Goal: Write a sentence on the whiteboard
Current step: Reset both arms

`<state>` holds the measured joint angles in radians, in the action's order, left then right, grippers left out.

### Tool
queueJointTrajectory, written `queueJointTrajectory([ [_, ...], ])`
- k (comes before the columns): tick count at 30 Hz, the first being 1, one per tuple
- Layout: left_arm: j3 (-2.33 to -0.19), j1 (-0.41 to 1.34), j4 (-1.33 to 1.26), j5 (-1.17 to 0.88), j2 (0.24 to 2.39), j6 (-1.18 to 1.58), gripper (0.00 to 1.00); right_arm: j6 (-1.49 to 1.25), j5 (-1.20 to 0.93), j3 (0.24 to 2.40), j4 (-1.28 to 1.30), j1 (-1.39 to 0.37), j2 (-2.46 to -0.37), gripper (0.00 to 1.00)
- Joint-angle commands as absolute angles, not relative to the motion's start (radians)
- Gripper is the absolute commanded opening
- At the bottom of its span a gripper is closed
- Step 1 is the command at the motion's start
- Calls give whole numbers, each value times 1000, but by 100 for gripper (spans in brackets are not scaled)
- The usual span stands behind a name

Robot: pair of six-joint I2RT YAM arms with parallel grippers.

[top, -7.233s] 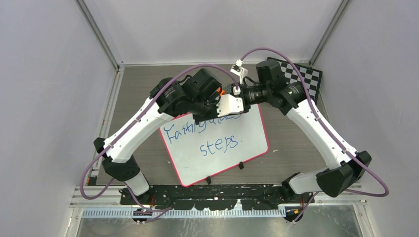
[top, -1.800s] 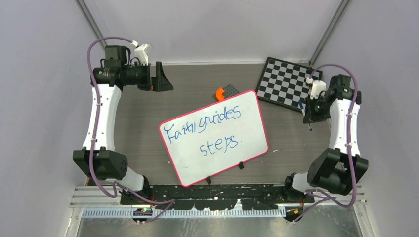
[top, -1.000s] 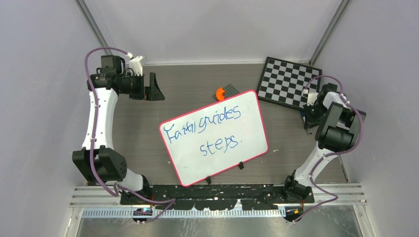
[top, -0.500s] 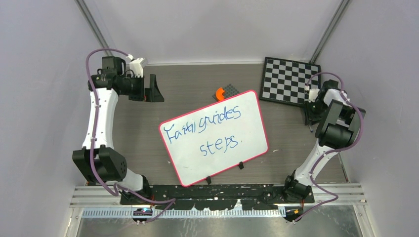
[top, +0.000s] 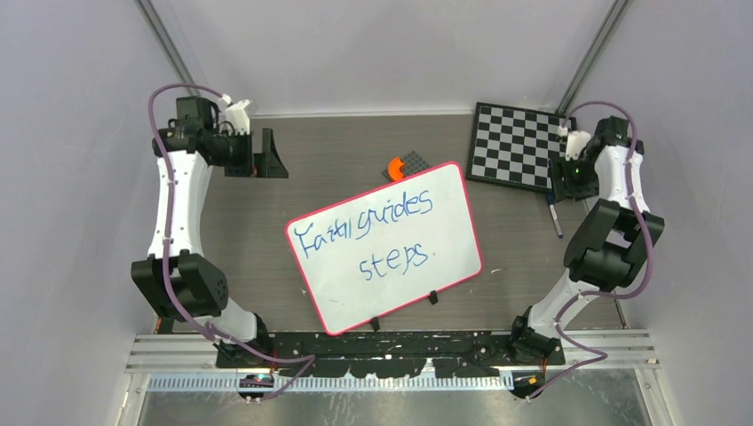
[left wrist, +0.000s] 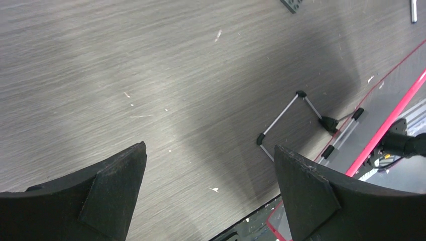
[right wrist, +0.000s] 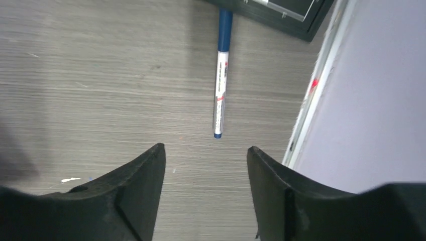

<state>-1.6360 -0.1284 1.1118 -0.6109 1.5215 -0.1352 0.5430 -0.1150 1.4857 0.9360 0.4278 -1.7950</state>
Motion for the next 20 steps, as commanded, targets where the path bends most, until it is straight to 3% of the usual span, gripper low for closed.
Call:
queueJointTrajectory([
  [1, -1776, -215, 1124, -660, 1583, -117, 100, 505, -235, 1639, 1046, 395, -1689, 71],
  [3, -1820, -273, 1125, -691, 1617, -102, 100, 468, -303, 1706, 1078, 392, -1676, 78],
  [8, -1827, -397, 1074, -689, 1644, -84, 100, 350, -440, 1835, 1104, 394, -1660, 81],
  [20, -1673, -510, 998, -519, 1589, -172, 100, 230, -546, 1759, 976, 440, -1591, 83],
])
